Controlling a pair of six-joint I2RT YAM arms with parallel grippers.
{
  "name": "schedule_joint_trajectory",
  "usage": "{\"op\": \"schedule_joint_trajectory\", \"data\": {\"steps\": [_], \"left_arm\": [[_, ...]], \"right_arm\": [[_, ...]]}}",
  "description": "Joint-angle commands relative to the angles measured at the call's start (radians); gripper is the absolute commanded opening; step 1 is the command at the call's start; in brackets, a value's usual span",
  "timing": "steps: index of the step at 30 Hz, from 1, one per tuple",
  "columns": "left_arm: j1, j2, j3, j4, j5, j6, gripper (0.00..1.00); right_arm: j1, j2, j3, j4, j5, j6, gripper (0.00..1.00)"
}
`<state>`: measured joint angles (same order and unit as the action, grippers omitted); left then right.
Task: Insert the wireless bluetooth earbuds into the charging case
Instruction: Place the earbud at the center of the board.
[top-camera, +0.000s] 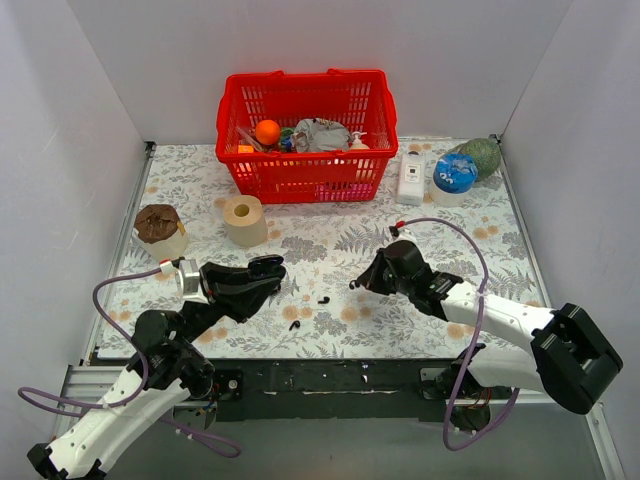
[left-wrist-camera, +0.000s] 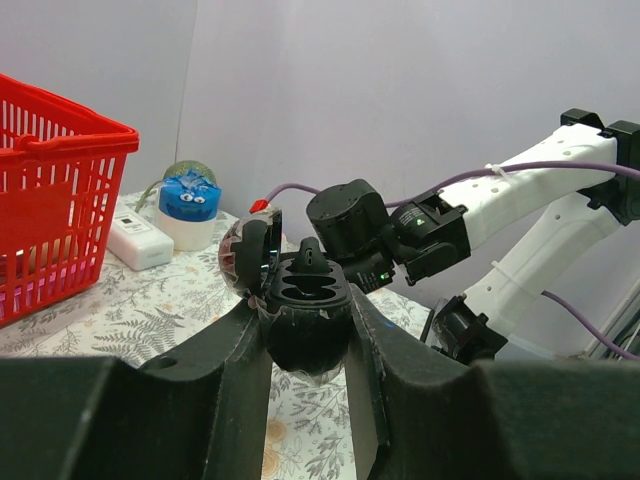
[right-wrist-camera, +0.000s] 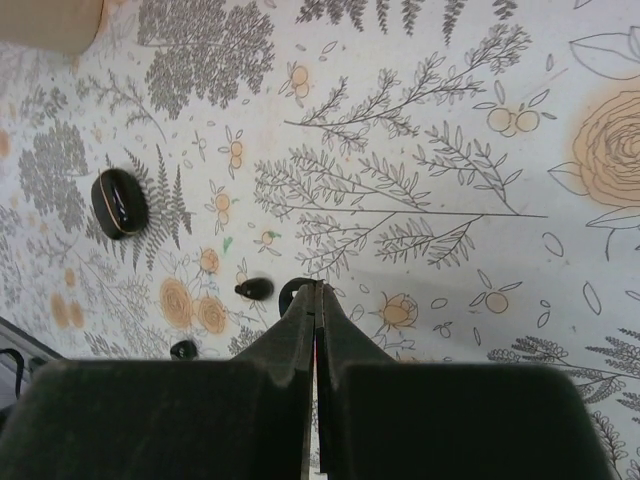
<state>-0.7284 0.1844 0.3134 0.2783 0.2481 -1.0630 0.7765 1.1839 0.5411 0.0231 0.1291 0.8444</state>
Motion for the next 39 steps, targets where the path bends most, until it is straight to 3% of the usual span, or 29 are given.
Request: {"op": "schedule_joint_trajectory", "data": {"steps": [1, 10, 15, 17, 18, 21, 24, 27, 29, 35, 39], "left_arm": [[0.000, 0.016, 0.000, 0.025, -0.015, -0.006, 0.00], [0.000, 0.007, -0.017, 0.033, -0.035, -0.028, 0.00], [0.000, -0.011, -0.026, 0.032, -0.043, -0.034, 0.00], [0.000, -0.016, -0.027, 0.032, -0.047, -0.032, 0.00], [0.000, -0.017, -0.028, 0.032, -0.049, -0.032, 0.00], [0.000, -0.010, -0.028, 0.038, -0.043, -0.034, 0.01], [0.000, -0.003, -0.030, 0.041, -0.035, -0.035, 0.01], [0.000, -0.008, -0.027, 0.039, -0.032, -0.032, 0.01], [0.000, -0.011, -0.027, 0.035, -0.033, -0.028, 0.01], [0.000, -0.013, -0.034, 0.033, -0.024, -0.029, 0.01], [0.000, -0.016, -0.034, 0.033, -0.017, -0.028, 0.01]], "right_arm": [[-0.043, 0.020, -0.043, 0.153, 0.030, 0.145, 0.01], [-0.083, 0.102, -0.122, 0.228, 0.047, 0.324, 0.01], [-0.083, 0.088, -0.125, 0.212, 0.069, 0.320, 0.02], [-0.083, 0.080, -0.104, 0.171, 0.066, 0.291, 0.17], [-0.083, 0.077, -0.092, 0.150, 0.064, 0.266, 0.30], [-0.083, 0.068, -0.073, 0.084, 0.055, 0.216, 0.45], [-0.083, 0.025, -0.073, 0.032, 0.053, 0.180, 0.53], [-0.083, -0.024, -0.052, 0.008, 0.055, 0.021, 0.53], [-0.083, -0.023, 0.009, -0.017, 0.018, -0.181, 0.51], [-0.083, 0.120, 0.230, -0.196, -0.043, -0.679, 0.45], [-0.083, 0.279, 0.327, -0.281, -0.055, -0.772, 0.45]]}}
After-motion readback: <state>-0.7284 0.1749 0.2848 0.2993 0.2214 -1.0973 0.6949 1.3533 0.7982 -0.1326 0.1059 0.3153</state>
